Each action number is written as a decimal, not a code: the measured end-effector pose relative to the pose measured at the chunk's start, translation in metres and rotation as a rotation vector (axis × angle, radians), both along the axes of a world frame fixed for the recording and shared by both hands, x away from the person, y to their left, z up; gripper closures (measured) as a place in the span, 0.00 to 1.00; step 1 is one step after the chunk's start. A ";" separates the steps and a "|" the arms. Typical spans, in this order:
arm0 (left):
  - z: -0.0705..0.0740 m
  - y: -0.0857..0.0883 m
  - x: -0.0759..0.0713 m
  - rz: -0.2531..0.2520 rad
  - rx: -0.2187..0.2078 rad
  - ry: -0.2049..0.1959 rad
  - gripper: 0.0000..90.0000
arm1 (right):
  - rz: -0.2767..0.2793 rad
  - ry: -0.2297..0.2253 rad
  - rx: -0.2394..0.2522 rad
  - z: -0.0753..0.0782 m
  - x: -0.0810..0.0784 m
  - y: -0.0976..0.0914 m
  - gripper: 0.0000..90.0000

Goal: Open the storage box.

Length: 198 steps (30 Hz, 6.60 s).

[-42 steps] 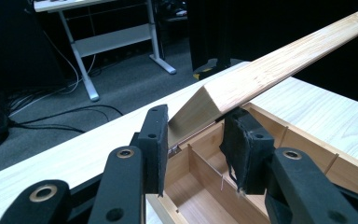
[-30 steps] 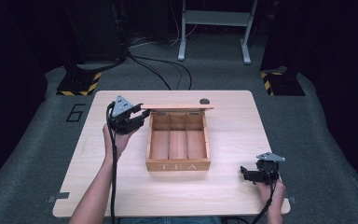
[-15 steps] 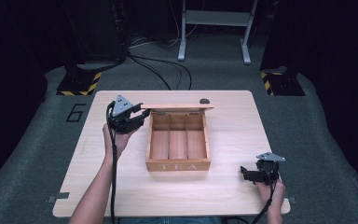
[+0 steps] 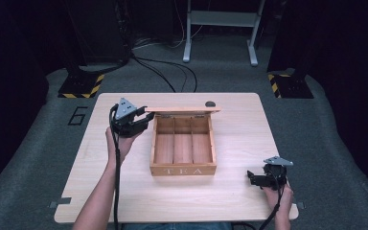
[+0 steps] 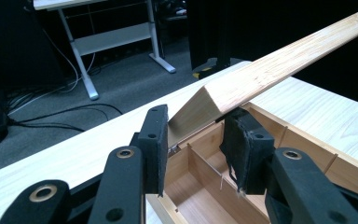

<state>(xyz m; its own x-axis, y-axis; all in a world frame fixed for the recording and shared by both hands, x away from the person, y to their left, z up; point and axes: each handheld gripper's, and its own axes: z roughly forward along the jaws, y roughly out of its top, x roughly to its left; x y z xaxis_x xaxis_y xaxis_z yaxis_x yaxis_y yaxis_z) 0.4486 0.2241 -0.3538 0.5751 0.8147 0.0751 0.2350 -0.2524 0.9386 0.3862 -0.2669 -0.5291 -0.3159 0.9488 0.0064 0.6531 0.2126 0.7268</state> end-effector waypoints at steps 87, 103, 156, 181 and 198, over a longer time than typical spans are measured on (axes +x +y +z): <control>0.001 0.000 -0.001 -0.006 0.023 0.009 0.68 | 0.001 0.000 0.001 0.000 0.000 0.000 0.05; -0.010 -0.002 -0.016 -0.005 0.056 -0.010 0.68 | 0.001 0.000 0.000 0.000 0.000 0.000 0.05; -0.092 0.000 -0.070 -0.002 0.003 0.020 0.66 | 0.004 -0.001 0.000 0.000 0.000 0.000 0.05; -0.127 -0.003 -0.077 -0.055 -0.002 0.118 0.64 | 0.004 -0.001 -0.002 0.000 0.000 0.000 0.05; -0.131 0.004 -0.077 -0.098 0.011 0.213 0.40 | 0.002 -0.002 0.002 0.000 0.000 0.000 0.05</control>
<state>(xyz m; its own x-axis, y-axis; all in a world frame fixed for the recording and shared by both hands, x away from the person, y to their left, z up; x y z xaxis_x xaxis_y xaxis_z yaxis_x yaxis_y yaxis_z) 0.3719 0.2281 -0.4849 0.6549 0.7542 -0.0477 0.4017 -0.2940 0.8673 0.3863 -0.2667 -0.5292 -0.3175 0.9482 0.0074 0.6516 0.2125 0.7282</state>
